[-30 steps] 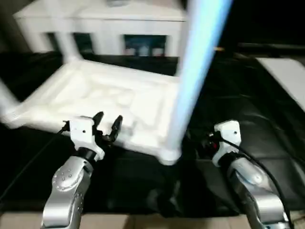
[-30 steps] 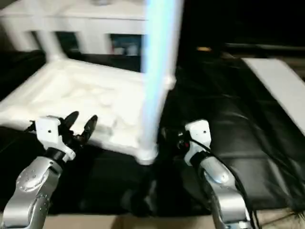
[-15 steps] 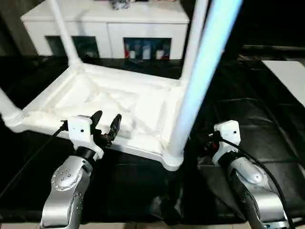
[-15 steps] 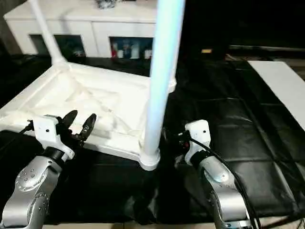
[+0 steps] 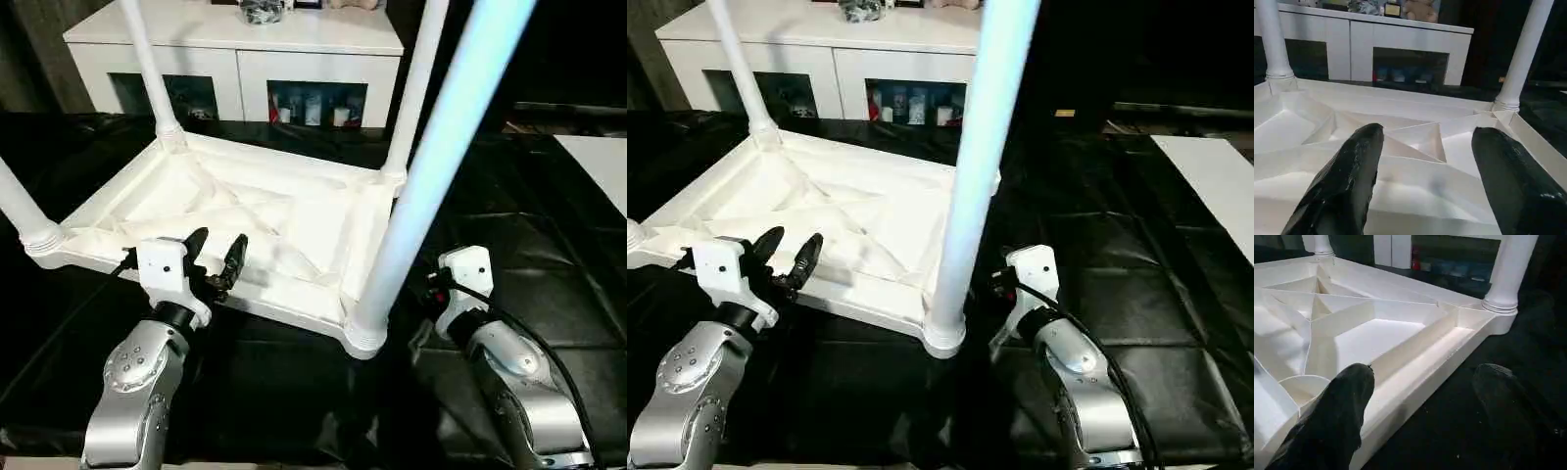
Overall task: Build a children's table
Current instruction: Rotate table base
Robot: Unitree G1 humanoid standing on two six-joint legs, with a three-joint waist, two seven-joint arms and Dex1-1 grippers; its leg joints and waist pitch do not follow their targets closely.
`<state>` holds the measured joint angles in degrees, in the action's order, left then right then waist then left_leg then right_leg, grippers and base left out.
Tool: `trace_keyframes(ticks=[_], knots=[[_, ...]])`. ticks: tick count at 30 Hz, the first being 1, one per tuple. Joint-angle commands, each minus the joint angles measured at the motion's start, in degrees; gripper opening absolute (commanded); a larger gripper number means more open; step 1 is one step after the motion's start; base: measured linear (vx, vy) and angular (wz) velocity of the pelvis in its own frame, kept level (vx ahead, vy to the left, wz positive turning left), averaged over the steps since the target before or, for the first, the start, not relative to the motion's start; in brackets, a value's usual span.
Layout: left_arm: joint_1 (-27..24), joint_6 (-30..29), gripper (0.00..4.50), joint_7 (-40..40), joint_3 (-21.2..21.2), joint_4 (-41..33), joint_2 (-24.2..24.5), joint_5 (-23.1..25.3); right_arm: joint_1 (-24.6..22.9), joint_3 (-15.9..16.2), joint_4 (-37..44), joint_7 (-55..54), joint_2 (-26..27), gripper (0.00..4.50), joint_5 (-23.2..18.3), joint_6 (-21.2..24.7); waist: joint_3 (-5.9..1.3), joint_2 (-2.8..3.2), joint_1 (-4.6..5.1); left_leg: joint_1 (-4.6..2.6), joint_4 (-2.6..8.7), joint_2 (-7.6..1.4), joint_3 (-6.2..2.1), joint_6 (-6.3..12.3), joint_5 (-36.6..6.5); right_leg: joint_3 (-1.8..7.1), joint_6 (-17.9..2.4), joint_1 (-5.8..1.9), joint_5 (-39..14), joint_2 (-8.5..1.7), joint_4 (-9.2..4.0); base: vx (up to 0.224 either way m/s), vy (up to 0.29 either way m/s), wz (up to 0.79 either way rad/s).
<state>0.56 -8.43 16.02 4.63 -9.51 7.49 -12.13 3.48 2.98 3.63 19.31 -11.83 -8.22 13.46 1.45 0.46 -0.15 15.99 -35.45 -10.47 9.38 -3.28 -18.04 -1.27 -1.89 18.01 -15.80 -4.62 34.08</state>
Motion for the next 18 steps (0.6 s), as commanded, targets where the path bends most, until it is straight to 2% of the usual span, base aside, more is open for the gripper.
trace_keyframes(ticks=[1, 6, 7, 8, 9, 10, 11, 12, 13, 14, 15, 16, 17, 18], knots=[[0.42, -0.23, 3.31, 0.06, -0.19, -0.29, 0.25, -0.03, 0.72, 0.28, -0.83, -0.05, 0.06, 3.71, 0.63, -0.21, -3.03, 0.32, 0.14, 0.15, 4.17, 0.50, -0.15, 15.45, 4.93, 0.08, -14.60, -3.36, 2.50, -0.02, -1.97, 0.000, 0.000, 0.00], [0.42, -0.28, 3.31, 0.17, -0.27, -0.28, 0.22, -0.16, 0.80, 0.05, -0.87, -0.30, 0.31, 3.71, 0.47, -0.28, -3.08, 0.36, 0.06, -0.19, 3.91, 0.79, -0.48, 17.77, 7.52, -0.41, -14.57, -3.29, 2.62, -0.07, -1.77, 0.000, 0.000, 0.00], [0.39, -0.32, 3.31, 0.29, -0.36, -0.29, 0.24, -0.28, 0.72, 0.04, -0.74, -0.15, 0.33, 3.71, 0.28, -0.15, -3.13, 0.53, 0.06, -0.32, 3.83, 0.80, -0.66, 18.61, 8.45, -0.66, -14.42, -3.20, 2.56, -0.12, -1.68, 0.000, 0.000, 0.00], [0.32, -0.35, 3.31, 0.49, -0.46, -0.36, 0.20, -0.49, 0.56, 0.21, -0.52, 0.09, 0.21, 3.71, 0.24, 0.08, -3.28, 0.45, 0.10, -0.41, 3.66, 0.96, -0.91, 19.59, 9.87, -0.82, -14.05, -3.30, 2.88, -0.02, -1.55, 0.062, -0.007, 0.06], [0.28, -0.37, 3.31, 0.52, -0.55, -0.41, 0.17, -0.58, 0.39, 0.25, -0.39, 0.32, 0.21, 3.71, 0.05, 0.11, -3.75, 1.80, 0.67, -5.79, 4.18, -1.10, 0.30, 14.53, 8.04, 0.08, -14.18, -0.05, 0.03, 0.93, -0.50, 0.062, -0.007, 0.06], [0.25, -0.35, 3.31, 0.54, -0.64, -0.45, 0.14, -0.62, 0.29, 0.27, -0.31, 0.37, 0.18, 3.71, 0.03, 0.15, -2.63, 0.93, 1.08, -7.47, 5.35, -3.09, -0.42, 10.66, 5.27, -0.75, -14.11, 2.38, -1.46, 1.37, 0.44, 0.080, -0.045, -0.24], [0.31, -0.32, 3.31, 0.43, -0.61, -0.42, 0.09, -0.64, 0.35, 0.20, -0.36, 0.23, 0.22, 3.71, 0.05, 0.15, -0.67, -0.15, 1.13, -8.52, 7.26, -4.44, 1.41, 2.99, -9.76, -1.10, -12.82, 3.92, -2.97, 0.01, 1.15, 0.066, -0.052, -0.56], [0.32, -0.31, 3.31, 0.42, -0.61, -0.42, 0.08, -0.65, 0.36, 0.19, -0.37, 0.20, 0.20, 3.71, 0.08, 0.13, -0.67, -0.15, 1.13, -8.52, 7.26, -4.44, 1.41, 2.99, -9.76, -1.10, -12.82, 3.92, -2.97, 0.01, 1.15, 0.066, -0.052, -0.56], [0.34, -0.28, 3.31, 0.36, -0.59, -0.39, 0.01, -0.67, 0.43, 0.14, -0.43, 0.06, 0.13, 3.71, 0.25, 0.04, -1.11, -1.70, -0.19, -3.27, 4.23, 2.02, 4.19, 1.71, -12.03, 3.65, -13.54, -2.88, -2.64, 0.60, -1.43, 0.074, 0.034, -0.49], [0.45, -0.23, 3.31, 0.35, -0.62, -0.28, 0.02, -0.61, 0.66, 0.09, -0.60, 0.09, 0.03, 3.71, 0.35, -0.20, -1.91, -3.14, -3.51, 3.51, -1.67, 4.10, 1.46, 4.87, -7.90, 9.25, -16.16, -10.12, -3.21, -3.83, -4.18, 0.095, 0.094, -0.19], [0.45, -0.26, 3.31, 0.32, -0.60, -0.30, 0.02, -0.65, 0.73, 0.09, -0.65, 0.10, 0.03, 3.71, 0.37, -0.14, -2.48, -1.16, -4.60, 6.96, -6.34, 1.24, -2.20, 5.77, -2.19, 12.19, -22.58, -11.98, 2.00, -9.49, -5.79, 0.095, 0.094, -0.19], [0.45, -0.30, 3.31, 0.25, -0.57, -0.32, 0.01, -0.68, 0.79, 0.12, -0.73, 0.13, 0.00, 3.71, 0.42, 0.00, -2.12, 0.12, -4.21, 9.13, -5.16, -1.28, -4.44, 3.54, 2.61, 9.68, -24.24, -10.51, 9.97, -7.60, -4.66, 0.078, 0.086, 0.01], [0.40, -0.27, 3.31, 0.22, -0.60, -0.39, 0.03, -0.69, 0.79, 0.15, -0.77, 0.19, -0.01, 3.71, 0.46, 0.01, -2.52, 2.83, -2.06, 4.27, 3.17, -0.66, -3.56, 3.23, 8.70, 0.78, -15.97, -5.86, 8.19, 1.52, -1.22, 0.031, 0.057, -0.07], [0.40, -0.27, 3.31, 0.22, -0.60, -0.39, 0.03, -0.69, 0.79, 0.15, -0.77, 0.19, -0.01, 3.71, 0.46, 0.01, -2.52, 2.83, -2.06, 4.27, 3.17, -0.66, -3.56, 3.23, 8.70, 0.78, -15.97, -5.86, 8.19, 1.52, -1.22, 0.031, 0.057, -0.07]])
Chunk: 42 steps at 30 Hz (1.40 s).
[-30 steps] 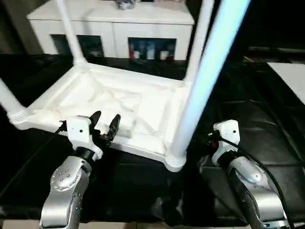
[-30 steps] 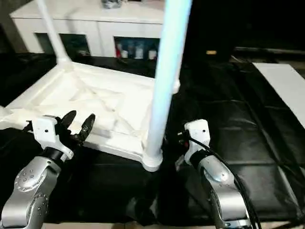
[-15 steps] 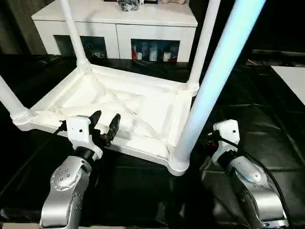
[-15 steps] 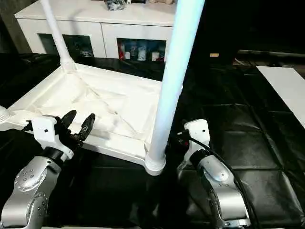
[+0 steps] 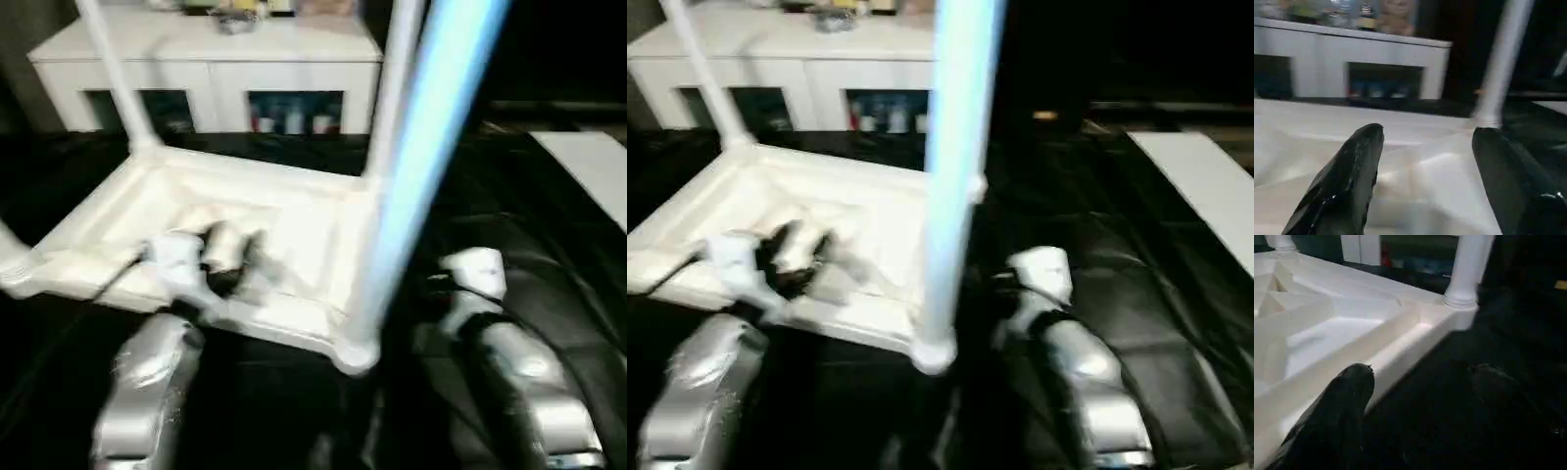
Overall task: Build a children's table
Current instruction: Rotate table base
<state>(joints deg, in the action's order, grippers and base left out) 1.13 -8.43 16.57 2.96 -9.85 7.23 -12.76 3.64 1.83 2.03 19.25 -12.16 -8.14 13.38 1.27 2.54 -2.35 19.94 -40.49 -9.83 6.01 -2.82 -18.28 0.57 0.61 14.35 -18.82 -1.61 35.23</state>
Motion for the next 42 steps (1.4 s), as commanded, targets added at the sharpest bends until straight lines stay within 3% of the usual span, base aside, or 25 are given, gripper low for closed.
trace_keyframes(ticks=[1, 2, 3, 4, 5, 6, 7, 8, 9, 10, 11, 12, 13, 15, 17, 20, 22, 25, 26, 30, 31, 33, 36, 38, 42], knots=[[-0.23, -0.27, 3.31, -0.51, 1.07, -0.16, 0.28, 0.00, 0.59, 1.38, 0.80, 0.29, 0.33, 3.71, 0.45, 0.06, -2.74, 1.24, 4.48, -9.81, 9.64, -6.98, -8.56, 18.87, 6.32, -4.14, -6.17, 8.80, -5.95, -0.58, 6.38, 0.120, -0.026, -0.12], [-0.29, -0.26, 3.31, -0.65, 1.08, -0.24, 0.27, 0.08, 0.56, 1.50, 0.79, 0.34, 0.30, 3.71, 0.50, 0.04, -3.10, 0.83, 4.17, -10.10, 9.29, -8.49, -9.48, 23.50, 6.89, -3.84, -3.31, 9.69, -5.38, -2.07, 7.80, 0.166, -0.055, -0.01], [-0.33, -0.23, 3.31, -0.76, 1.09, -0.30, 0.26, 0.17, 0.54, 1.65, 0.79, 0.41, 0.24, 3.71, 0.55, 0.03, -2.45, 0.81, 3.87, -8.81, 9.47, -8.29, -7.85, 26.75, 6.83, -3.96, 0.53, 10.98, -2.09, -3.10, 8.79, 0.166, -0.055, -0.01], [-0.60, 0.40, 3.31, -0.66, 1.27, -0.43, 0.11, -0.04, 0.55, 1.89, 0.79, 0.46, 0.12, 3.71, 0.63, 0.03, -2.01, -0.17, 3.73, -7.43, 10.31, -7.46, -5.85, 27.57, 8.02, -3.89, 1.48, 11.62, 2.42, -3.56, 8.51, 0.090, -0.028, 0.00], [-0.86, 0.11, 3.31, -0.89, 1.23, -0.56, 0.37, 0.40, 0.56, 1.95, 0.79, 0.42, 0.05, 3.71, 0.62, 0.03, -2.06, -1.26, 3.79, -6.66, 10.31, -6.65, -4.82, 27.31, 9.29, -3.14, 0.57, 11.29, 6.29, -4.25, 6.77, 0.087, -0.048, -0.01], [-1.02, -0.16, 3.31, -1.04, 1.20, -0.64, 0.55, 0.75, 0.57, 1.97, 0.79, 0.38, 0.01, 3.71, 0.60, 0.03, -2.17, -3.51, 2.97, -4.30, 6.91, -1.51, -0.62, 22.70, 9.97, -0.44, -3.51, 9.32, 16.14, -6.35, -0.40, 0.087, -0.048, -0.01], [-1.11, -0.30, 3.31, -0.99, 1.30, -0.66, 0.52, 0.62, 0.60, 1.92, 0.75, 0.37, -0.06, 3.71, 0.55, 0.03, -2.20, -5.65, 0.61, -0.76, 3.02, 3.69, 0.62, 15.35, 2.62, 5.12, -5.44, 4.26, 8.64, -9.81, -5.04, 0.072, -0.088, 0.14], [-1.11, -0.32, 3.31, -0.97, 1.28, -0.66, 0.56, 0.65, 0.59, 1.91, 0.75, 0.37, -0.06, 3.71, 0.54, 0.04, -2.91, -6.05, 0.73, 0.62, 0.84, 3.93, -0.24, 12.65, 3.37, 7.42, -9.04, 2.14, 10.70, -11.50, -4.51, 0.075, -0.085, 0.10], [-1.16, -0.47, 3.31, -0.59, 1.12, -0.65, 1.16, 0.85, 0.55, 1.73, 0.70, 0.42, -0.11, 3.71, 0.50, 0.11, -3.46, -5.74, 0.21, 1.90, 2.04, 2.83, -1.83, 6.98, 11.76, 5.66, -11.90, 0.36, 26.99, -10.55, -1.48, 0.075, -0.085, 0.10], [-1.20, -0.46, 3.31, -0.45, 1.01, -0.65, 1.45, 0.82, 0.57, 1.60, 0.62, 0.53, -0.05, 3.71, 0.58, 0.08, -3.20, -5.46, 0.20, 2.04, 3.03, 2.72, -1.76, 4.67, 16.07, 4.51, -11.82, 1.19, 38.10, -8.87, -0.63, 0.068, -0.059, 0.02], [-1.40, -0.60, 3.31, -0.09, 1.15, -0.80, 1.59, 0.24, 0.58, 1.53, 0.56, 0.63, -0.04, 3.71, 0.72, 0.02, -2.53, -3.62, 0.92, 1.00, 5.98, 2.15, -0.91, 1.32, 20.02, 1.14, -9.94, 3.60, 48.40, -4.17, -0.14, 0.000, 0.000, 0.00], [-1.47, -0.60, 3.31, -0.01, 1.17, -0.84, 1.63, 0.14, 0.59, 1.50, 0.54, 0.66, -0.05, 3.71, 0.75, 0.00, -2.53, -3.62, 0.92, 1.00, 5.98, 2.15, -0.91, 1.32, 20.02, 1.14, -9.94, 3.60, 48.40, -4.17, -0.14, 0.000, 0.000, 0.00], [-1.62, -0.59, 3.31, 0.19, 1.24, -0.92, 1.72, -0.10, 0.60, 1.44, 0.50, 0.73, -0.07, 3.71, 0.81, -0.05, -2.36, -2.57, 1.19, 0.00, 7.23, -0.31, -1.05, 0.64, 11.55, 0.64, -12.10, 4.26, 30.88, -3.79, -0.72, 0.000, 0.000, 0.00], [-1.85, -0.53, 3.31, 0.69, 1.33, -1.00, 1.82, -0.40, 0.60, 1.45, 0.50, 0.70, -0.15, 3.71, 0.72, -0.08, -1.81, -2.30, 1.33, -0.30, 8.55, -1.93, -1.01, 0.63, 2.94, 0.46, -14.60, 4.29, 13.90, -4.45, -1.88, 0.000, 0.000, 0.00], [-2.66, 0.14, 3.31, 4.34, 0.50, -1.56, 3.03, -1.52, 0.80, 1.21, 0.43, 0.63, -0.61, 3.71, 0.25, -0.06, -0.93, -2.17, 1.11, -0.98, 9.29, -2.48, -0.29, 0.44, -6.07, 0.81, -15.09, 5.21, 1.17, -4.77, -3.11, -0.053, 0.010, 0.07], [-2.48, -0.81, 3.31, 8.01, -0.53, -1.66, 4.48, -3.09, 1.17, 0.77, 0.53, 1.40, -1.13, 3.71, -0.55, -0.36, -0.46, -2.29, 0.99, -1.42, 9.66, -2.35, 0.85, -0.59, -12.18, 1.32, -12.06, 6.10, -11.19, -4.94, -4.36, -0.018, 0.005, 0.03], [-0.46, -3.55, 3.48, 12.99, -1.25, -1.17, 6.24, -6.95, 1.85, -0.34, 0.75, 3.23, -2.00, 3.71, -2.03, -0.19, -0.63, -2.65, 0.75, -1.25, 9.76, -2.19, 1.12, -0.80, -10.82, 1.44, -10.66, 5.97, -12.28, -5.21, -4.44, 0.000, 0.000, 0.00], [3.53, -6.69, 3.69, 24.59, -4.65, 0.02, 11.73, -10.26, 2.38, -0.35, 1.11, 9.79, -7.54, 3.71, -2.11, 0.39, -0.90, -1.88, 0.40, -0.86, 9.89, -2.26, 1.32, -0.50, -7.23, 1.27, -11.16, 5.84, -6.86, -5.16, -3.83, 0.000, 0.000, 0.00], [4.58, -8.23, 3.76, 27.95, -5.75, 0.47, 13.47, -10.69, 2.29, 0.05, 1.31, 12.50, -9.82, 3.71, -2.25, 0.86, -0.91, -2.09, 0.38, -0.99, 9.82, -2.21, 1.46, -0.32, -7.05, 1.26, -11.09, 5.90, -6.18, -5.04, -3.88, 0.000, 0.000, 0.00], [6.15, -11.80, 4.06, 34.33, -8.30, 0.82, 17.41, -11.06, 1.54, 1.37, 2.11, 18.57, -15.07, 3.71, -2.10, 1.25, -1.33, -2.23, 0.47, -0.24, 9.18, -2.14, 1.60, 1.76, -0.53, 1.20, -13.90, 4.97, 2.82, -5.36, -2.99, 0.000, 0.000, 0.00], [7.83, -15.91, 4.16, 43.31, -12.51, 0.37, 24.01, -11.12, -0.23, 3.26, 3.70, 27.24, -22.95, 3.71, -1.95, 1.39, -1.57, -1.67, 0.31, -0.54, 8.99, -2.21, 1.55, 2.58, 0.89, 1.10, -14.30, 5.02, 5.07, -5.21, -2.79, 0.000, 0.000, 0.00], [7.85, -15.97, 4.24, 43.44, -12.57, 0.36, 24.10, -11.12, -0.25, 3.28, 3.72, 27.36, -23.06, 3.71, -1.95, 1.39, -1.57, -2.00, 0.58, -0.05, 8.74, -2.09, 1.77, 4.35, 3.19, 1.22, -15.65, 4.71, 8.98, -5.34, -2.41, 0.000, 0.000, 0.00], [9.87, -15.96, 4.47, 51.06, -18.28, 0.15, 30.48, -7.86, -2.57, 5.24, 5.82, 35.89, -30.82, 3.71, -2.00, 1.97, -1.53, -1.45, 0.27, -0.21, 8.70, -2.46, 1.72, 5.36, 2.71, 1.07, -17.14, 4.73, 8.20, -5.50, -2.66, 0.000, 0.000, 0.00], [10.42, -15.30, 4.47, 52.69, -19.90, 0.13, 31.84, -6.62, -3.18, 5.62, 6.53, 37.89, -32.59, 3.71, -2.25, 2.37, -1.20, -1.71, 0.31, -0.15, 8.91, -2.56, 1.79, 5.91, 1.06, 1.11, -16.96, 4.75, 5.59, -5.53, -2.99, 0.000, 0.000, 0.00], [11.29, -11.89, 4.47, 53.80, -23.42, 1.39, 33.01, -1.11, -3.15, 5.92, 8.79, 39.23, -33.43, 3.71, -3.29, 3.35, -0.82, -1.44, 0.47, -0.41, 9.29, -2.91, 1.79, 4.16, -2.81, 1.13, -16.51, 4.94, -2.22, -5.68, -3.76, 0.000, 0.000, 0.00]])
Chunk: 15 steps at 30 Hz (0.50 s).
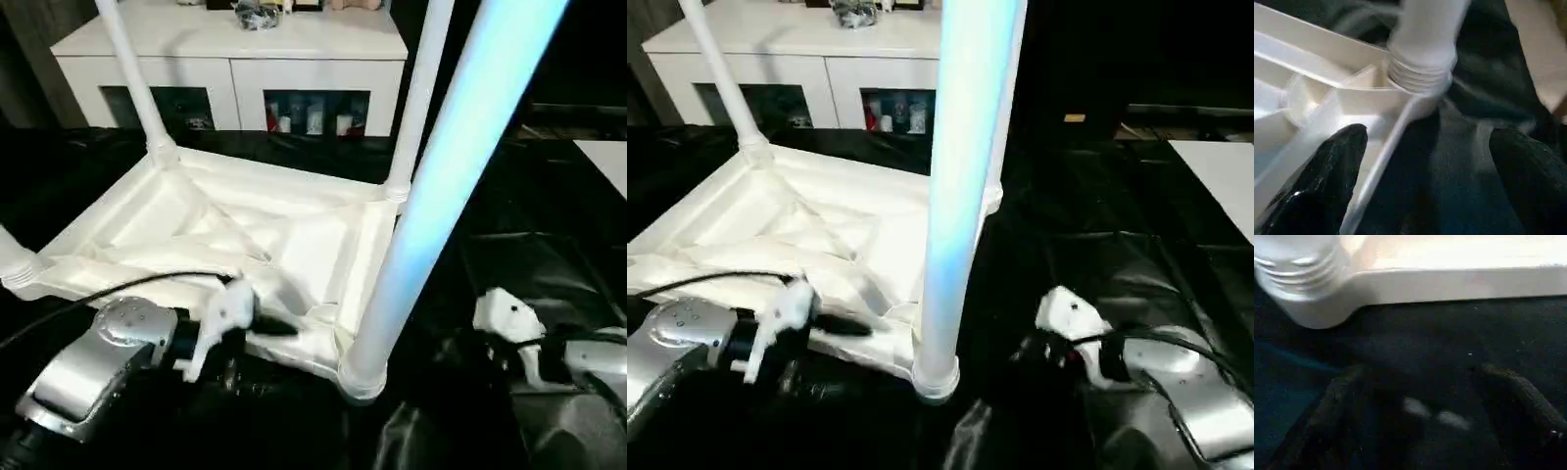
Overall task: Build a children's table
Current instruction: Rotate table base, then rotate leg to tighten
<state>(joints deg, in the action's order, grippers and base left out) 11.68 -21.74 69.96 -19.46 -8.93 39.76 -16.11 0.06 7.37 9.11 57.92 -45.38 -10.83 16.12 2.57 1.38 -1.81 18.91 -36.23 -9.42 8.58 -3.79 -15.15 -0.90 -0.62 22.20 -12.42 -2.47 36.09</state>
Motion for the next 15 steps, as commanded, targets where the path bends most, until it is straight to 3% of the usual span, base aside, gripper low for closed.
trace_keyframes(ticks=[1, 5, 10, 12, 15], knots=[[0.74, 1.43, 4.47, 0.41, -1.00, 0.47, 0.48, 2.24, 0.43, 0.39, 1.71, 0.57, -0.21, 3.71, -0.60, 0.61, -2.16, -0.20, -0.03, 0.64, 5.05, -3.30, -0.79, 4.51, -6.25, 2.61, -14.99, -2.95, -9.57, -4.89, -4.60, 0.000, 0.000, 0.00], [1.06, 2.63, 4.47, 0.29, -3.35, 2.15, 0.45, 4.39, -1.17, 1.77, 4.54, 1.07, -0.19, 3.71, -1.59, 1.16, -2.25, -0.40, -0.06, 0.58, 5.02, -3.19, -0.73, 4.11, -5.97, 2.68, -14.29, -2.81, -9.90, -4.76, -4.62, 0.000, 0.000, 0.00], [3.40, 6.00, 4.09, -1.13, -3.64, 6.56, -1.96, 6.05, -0.37, 2.83, 4.94, 2.02, 0.29, 3.71, -1.23, 1.76, -2.45, -0.52, -0.12, 0.73, 4.88, -3.15, -0.68, 4.37, -4.34, 2.67, -14.81, -2.89, -7.15, -4.79, -4.39, 0.000, 0.000, 0.00], [4.70, 8.43, 3.72, -1.85, -3.36, 9.09, -3.16, 7.26, 0.18, 3.70, 4.81, 2.27, 0.66, 3.71, -0.69, 1.63, -2.47, -0.40, -0.14, 0.75, 4.88, -3.17, -0.72, 4.44, -4.24, 2.55, -15.03, -2.85, -6.52, -4.78, -4.35, 0.000, 0.000, 0.00], [5.06, 9.41, 3.64, -1.86, -3.37, 10.02, -3.39, 7.57, 0.35, 4.00, 4.77, 2.10, 0.88, 3.71, -0.70, 1.70, -2.53, -0.31, -0.27, 0.86, 4.88, -3.24, -0.80, 4.39, -3.95, 2.62, -15.25, -3.01, -5.52, -5.01, -4.25, 0.000, 0.000, 0.00]])
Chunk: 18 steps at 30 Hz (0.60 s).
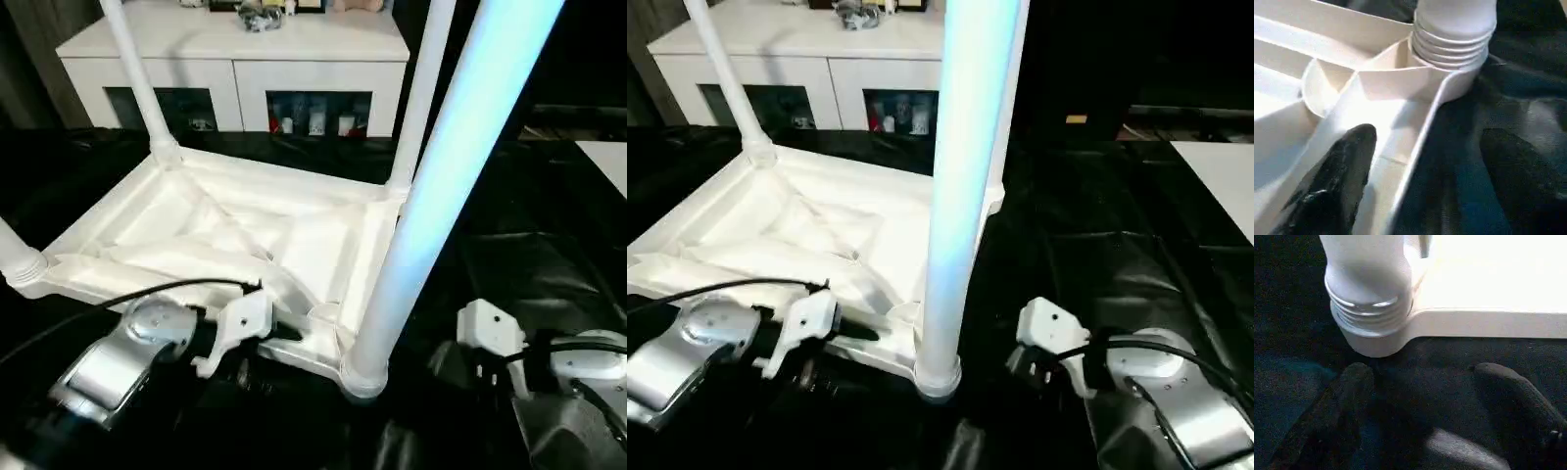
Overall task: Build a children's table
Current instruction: Rotate leg to tighten
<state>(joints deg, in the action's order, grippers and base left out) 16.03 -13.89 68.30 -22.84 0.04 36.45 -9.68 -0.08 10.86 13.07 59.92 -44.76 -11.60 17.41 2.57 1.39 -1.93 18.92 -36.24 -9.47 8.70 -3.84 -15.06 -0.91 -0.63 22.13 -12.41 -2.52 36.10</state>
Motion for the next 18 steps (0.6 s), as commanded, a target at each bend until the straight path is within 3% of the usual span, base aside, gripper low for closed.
trace_keyframes(ticks=[1, 10, 14, 15, 17, 18], knots=[[0.86, 2.03, 3.43, -0.14, -0.06, 1.60, -0.12, 1.32, 0.52, 0.74, 0.71, -0.08, 0.44, 3.71, 0.18, 0.34, -2.52, -0.39, -0.12, 0.89, 4.87, -3.11, -0.89, 4.52, -4.03, 2.62, -15.17, -2.92, -5.58, -4.89, -4.35, 0.000, 0.000, 0.00], [4.04, 8.09, 2.74, 1.49, -1.42, 8.31, -0.90, 4.26, -1.05, 1.19, 2.44, -0.57, 0.60, 3.71, 0.28, 0.58, -2.40, 0.05, -0.17, 0.59, 5.12, -3.28, -0.89, 3.47, -5.86, 2.71, -14.69, -2.66, -7.18, -4.89, -4.55, 0.000, 0.000, 0.00], [6.13, 8.55, 2.32, 2.20, -1.70, 10.35, -1.89, 4.49, -1.10, 1.64, 2.03, -0.70, 0.75, 3.71, 0.78, 0.21, -2.56, -0.15, -0.20, 0.80, 5.01, -3.26, -0.84, 3.31, -4.79, 2.73, -15.21, -2.91, -5.09, -5.01, -4.25, 0.000, 0.000, 0.00], [7.33, 9.28, 2.29, 2.25, -1.68, 11.58, -2.67, 4.68, -1.34, 1.93, 2.40, -0.98, 0.83, 3.71, 1.02, 0.35, -2.54, 0.41, -0.15, 0.81, 4.99, -3.23, -0.85, 3.26, -4.69, 2.72, -15.40, -2.87, -4.57, -5.00, -4.30, 0.000, 0.000, 0.00], [7.95, 9.83, 2.12, 2.23, -1.65, 12.27, -3.11, 4.82, -1.51, 2.08, 2.71, -1.16, 0.88, 3.71, 1.11, 0.50, -2.61, 0.13, -0.16, 0.81, 4.96, -3.23, -0.84, 3.26, -4.58, 2.73, -15.54, -2.97, -3.98, -4.94, -4.27, 0.000, 0.000, 0.00], [8.65, 10.56, 2.12, 3.13, -2.34, 13.25, -3.23, 5.45, -2.07, 2.29, 3.18, -1.29, 0.92, 3.71, 1.19, 0.65, -2.62, 0.51, -0.23, 0.88, 4.93, -3.24, -0.92, 3.22, -4.53, 2.72, -15.73, -3.08, -3.69, -5.10, -4.19, 0.000, 0.000, 0.00]])
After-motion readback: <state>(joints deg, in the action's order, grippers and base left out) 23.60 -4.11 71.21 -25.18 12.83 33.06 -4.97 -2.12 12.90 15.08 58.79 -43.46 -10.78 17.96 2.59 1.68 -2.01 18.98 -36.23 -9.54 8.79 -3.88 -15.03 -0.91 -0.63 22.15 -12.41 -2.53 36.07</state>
